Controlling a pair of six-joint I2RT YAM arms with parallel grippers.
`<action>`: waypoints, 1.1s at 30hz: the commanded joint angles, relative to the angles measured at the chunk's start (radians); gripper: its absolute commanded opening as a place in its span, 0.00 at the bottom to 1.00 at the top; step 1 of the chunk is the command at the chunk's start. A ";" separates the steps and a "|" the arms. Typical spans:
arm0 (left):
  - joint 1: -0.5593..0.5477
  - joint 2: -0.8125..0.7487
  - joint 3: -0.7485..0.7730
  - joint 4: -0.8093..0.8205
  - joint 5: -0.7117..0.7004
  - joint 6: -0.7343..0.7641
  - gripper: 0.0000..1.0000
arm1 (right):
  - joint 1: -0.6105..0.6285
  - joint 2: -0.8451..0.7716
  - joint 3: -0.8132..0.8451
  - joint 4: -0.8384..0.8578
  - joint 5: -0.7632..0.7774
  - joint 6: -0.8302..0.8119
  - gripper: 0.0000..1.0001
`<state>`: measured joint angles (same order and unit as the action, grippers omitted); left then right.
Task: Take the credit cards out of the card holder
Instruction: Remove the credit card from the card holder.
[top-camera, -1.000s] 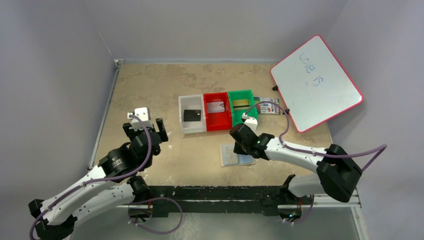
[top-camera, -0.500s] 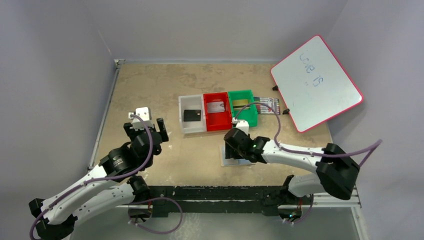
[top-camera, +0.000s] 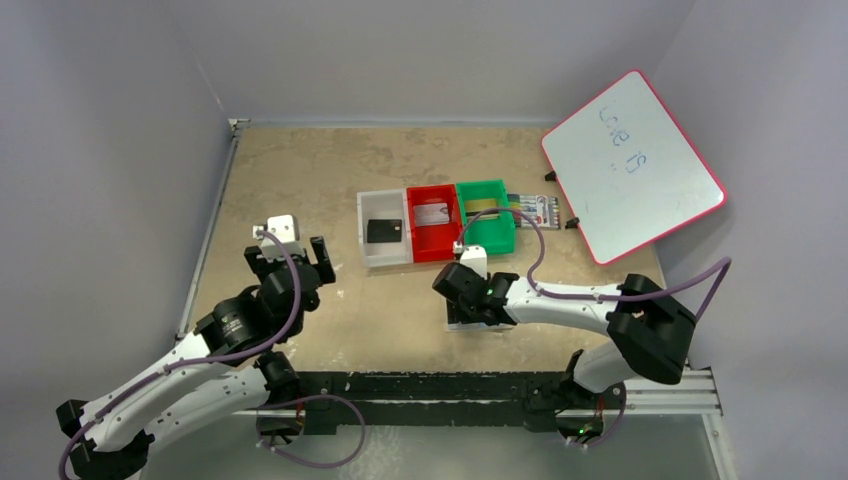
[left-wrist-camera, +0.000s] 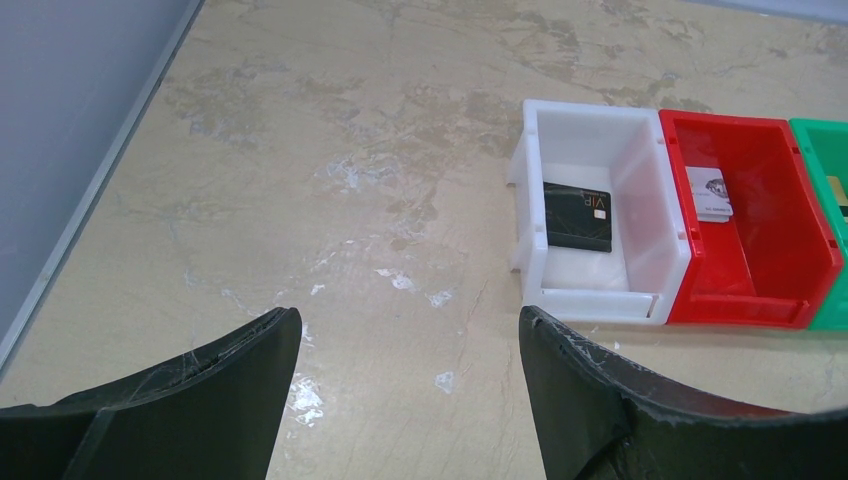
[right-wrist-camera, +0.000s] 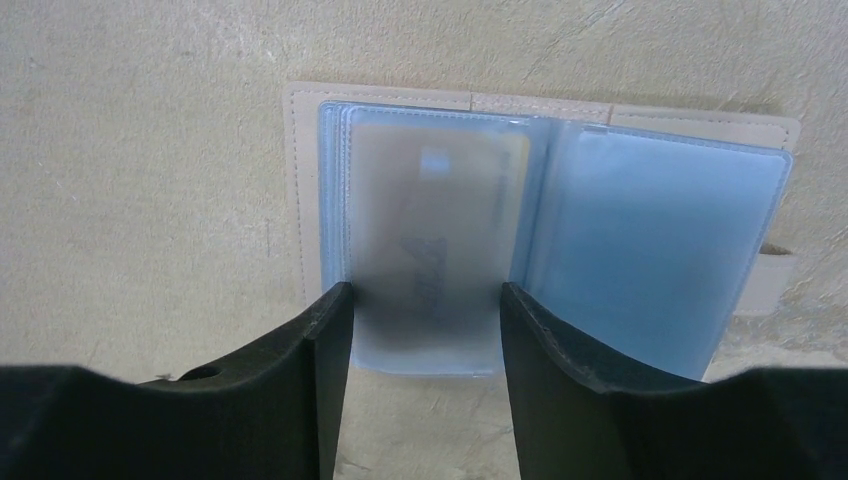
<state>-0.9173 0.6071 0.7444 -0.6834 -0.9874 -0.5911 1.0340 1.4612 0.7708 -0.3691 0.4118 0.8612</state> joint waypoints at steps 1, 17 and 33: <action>0.002 -0.005 0.038 0.007 -0.009 -0.004 0.80 | 0.003 0.009 0.029 -0.043 0.043 0.028 0.48; 0.003 0.003 0.039 0.007 -0.009 -0.004 0.80 | 0.000 -0.119 -0.018 -0.027 0.036 0.086 0.21; 0.003 0.006 0.039 0.007 -0.010 -0.003 0.80 | -0.002 -0.044 0.002 -0.036 0.022 0.077 0.53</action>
<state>-0.9173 0.6113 0.7444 -0.6834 -0.9874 -0.5911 1.0340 1.3773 0.7597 -0.3908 0.4248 0.9413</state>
